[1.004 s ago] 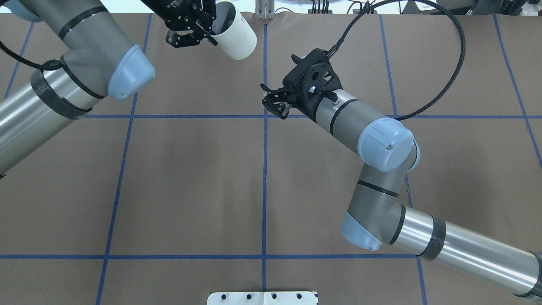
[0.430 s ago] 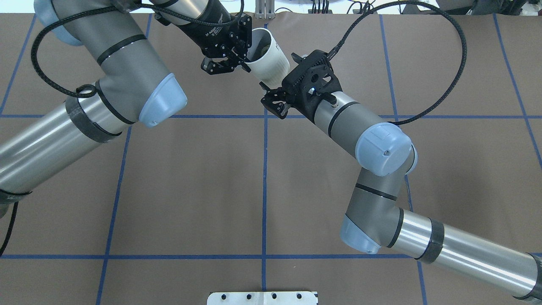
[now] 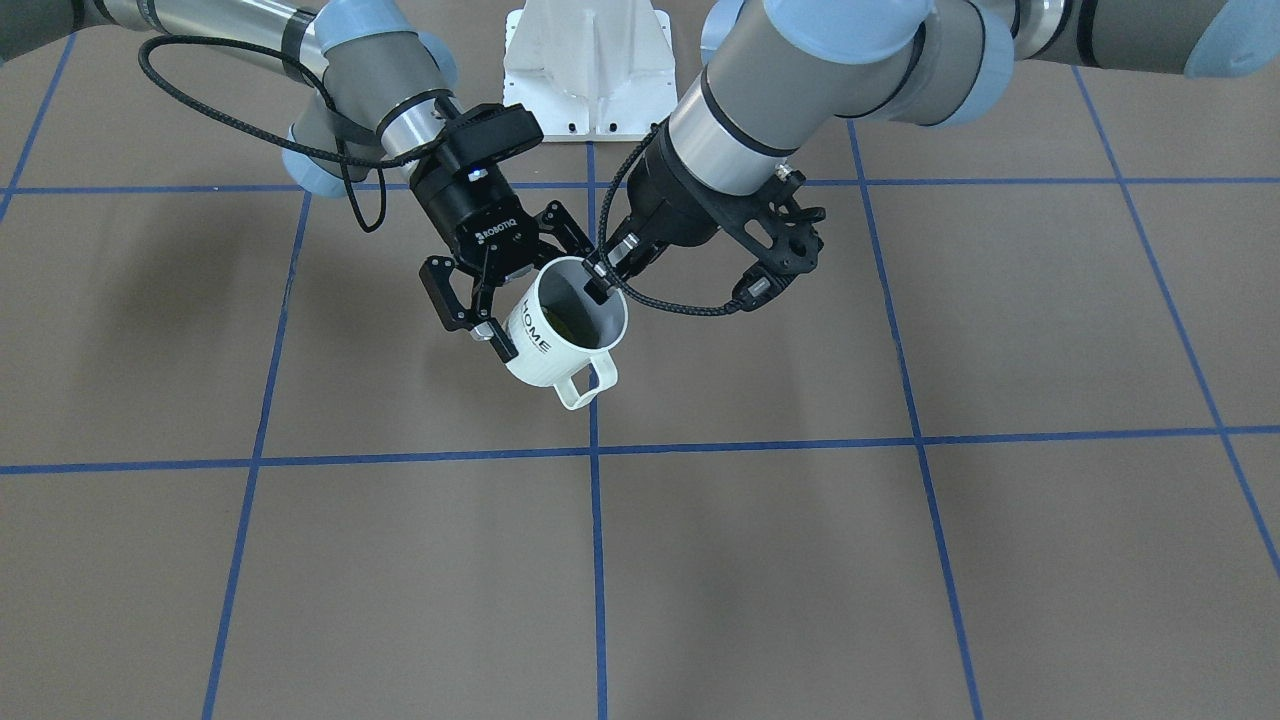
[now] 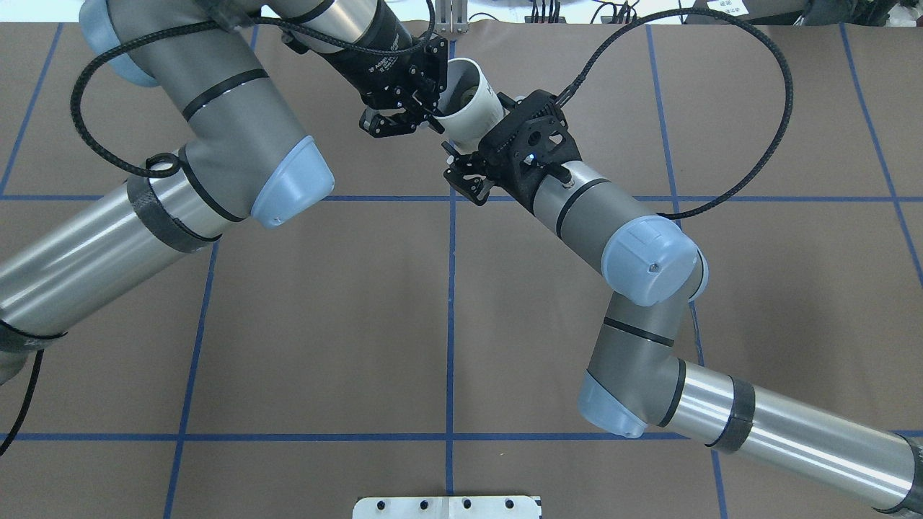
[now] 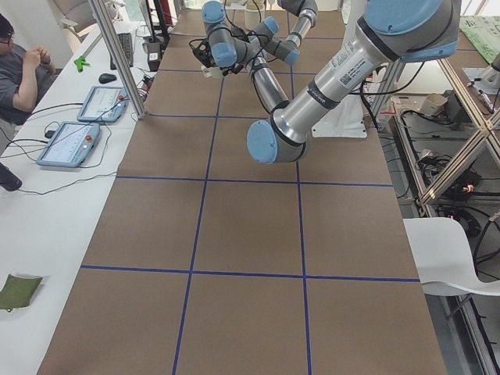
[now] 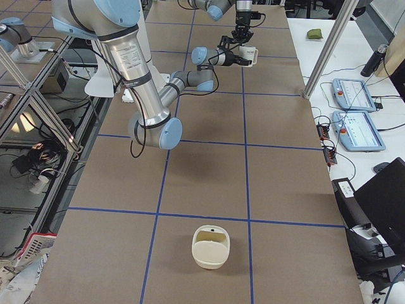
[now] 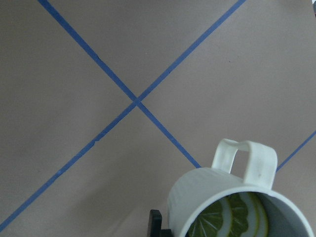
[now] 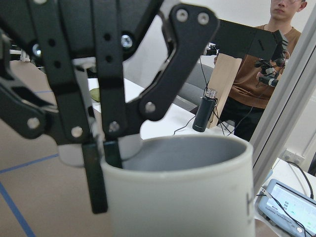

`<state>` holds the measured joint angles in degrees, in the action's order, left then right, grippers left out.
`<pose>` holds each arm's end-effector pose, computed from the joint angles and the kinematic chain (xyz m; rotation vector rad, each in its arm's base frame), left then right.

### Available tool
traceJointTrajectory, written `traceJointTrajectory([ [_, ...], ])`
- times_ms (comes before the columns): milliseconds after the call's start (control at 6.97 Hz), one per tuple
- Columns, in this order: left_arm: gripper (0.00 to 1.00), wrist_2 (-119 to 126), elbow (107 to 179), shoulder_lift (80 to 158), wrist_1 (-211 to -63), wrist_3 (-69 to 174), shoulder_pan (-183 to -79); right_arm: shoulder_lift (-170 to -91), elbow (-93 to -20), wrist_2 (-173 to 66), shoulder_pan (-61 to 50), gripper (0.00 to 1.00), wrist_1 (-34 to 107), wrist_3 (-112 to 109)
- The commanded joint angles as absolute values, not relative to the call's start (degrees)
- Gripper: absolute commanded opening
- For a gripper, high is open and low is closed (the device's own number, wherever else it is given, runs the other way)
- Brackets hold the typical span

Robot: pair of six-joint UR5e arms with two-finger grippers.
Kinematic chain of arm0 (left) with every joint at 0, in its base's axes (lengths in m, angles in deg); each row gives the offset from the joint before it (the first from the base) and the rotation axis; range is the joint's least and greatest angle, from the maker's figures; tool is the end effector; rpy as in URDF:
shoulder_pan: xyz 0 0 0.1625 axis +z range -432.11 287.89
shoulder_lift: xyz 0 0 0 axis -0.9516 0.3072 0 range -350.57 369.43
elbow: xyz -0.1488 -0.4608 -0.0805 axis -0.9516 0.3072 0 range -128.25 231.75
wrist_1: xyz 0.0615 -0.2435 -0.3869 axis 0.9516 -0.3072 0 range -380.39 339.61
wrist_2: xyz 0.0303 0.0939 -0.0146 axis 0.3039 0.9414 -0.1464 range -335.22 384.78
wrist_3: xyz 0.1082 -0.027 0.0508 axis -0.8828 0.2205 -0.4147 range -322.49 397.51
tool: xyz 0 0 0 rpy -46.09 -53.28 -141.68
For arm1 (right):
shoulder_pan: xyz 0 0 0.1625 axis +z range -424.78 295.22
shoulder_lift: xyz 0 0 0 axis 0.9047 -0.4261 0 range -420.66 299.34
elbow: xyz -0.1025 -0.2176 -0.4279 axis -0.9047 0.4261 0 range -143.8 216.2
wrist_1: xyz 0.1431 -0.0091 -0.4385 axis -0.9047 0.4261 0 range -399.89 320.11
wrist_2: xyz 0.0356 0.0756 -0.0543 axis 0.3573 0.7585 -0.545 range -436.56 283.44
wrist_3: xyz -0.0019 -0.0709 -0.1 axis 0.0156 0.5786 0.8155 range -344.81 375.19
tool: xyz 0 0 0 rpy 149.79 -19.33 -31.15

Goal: Left arm hands cup to right arm to dump lemon

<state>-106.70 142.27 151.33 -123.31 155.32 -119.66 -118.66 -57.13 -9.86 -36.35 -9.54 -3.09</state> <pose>0.4884 -0.6112 0.0632 -0.4546 1.2029 -0.7238 -0.5501 -0.5045 0.2143 1.4453 -0.8085 -0.2381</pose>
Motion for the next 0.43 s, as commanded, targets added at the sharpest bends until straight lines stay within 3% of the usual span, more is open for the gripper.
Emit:
traceJointTrajectory([
  [0, 0.0, -106.7, 142.28, 151.29, -123.31, 155.2, -119.31, -118.66, -57.05, -10.02, -36.39, 0.99, -9.56, -3.09],
  [287, 0.0, -106.79, 142.37, 151.29, -123.31, 155.11, -119.31, -118.66, -56.96, -11.78, -36.39, 0.99, -9.48, -3.09],
])
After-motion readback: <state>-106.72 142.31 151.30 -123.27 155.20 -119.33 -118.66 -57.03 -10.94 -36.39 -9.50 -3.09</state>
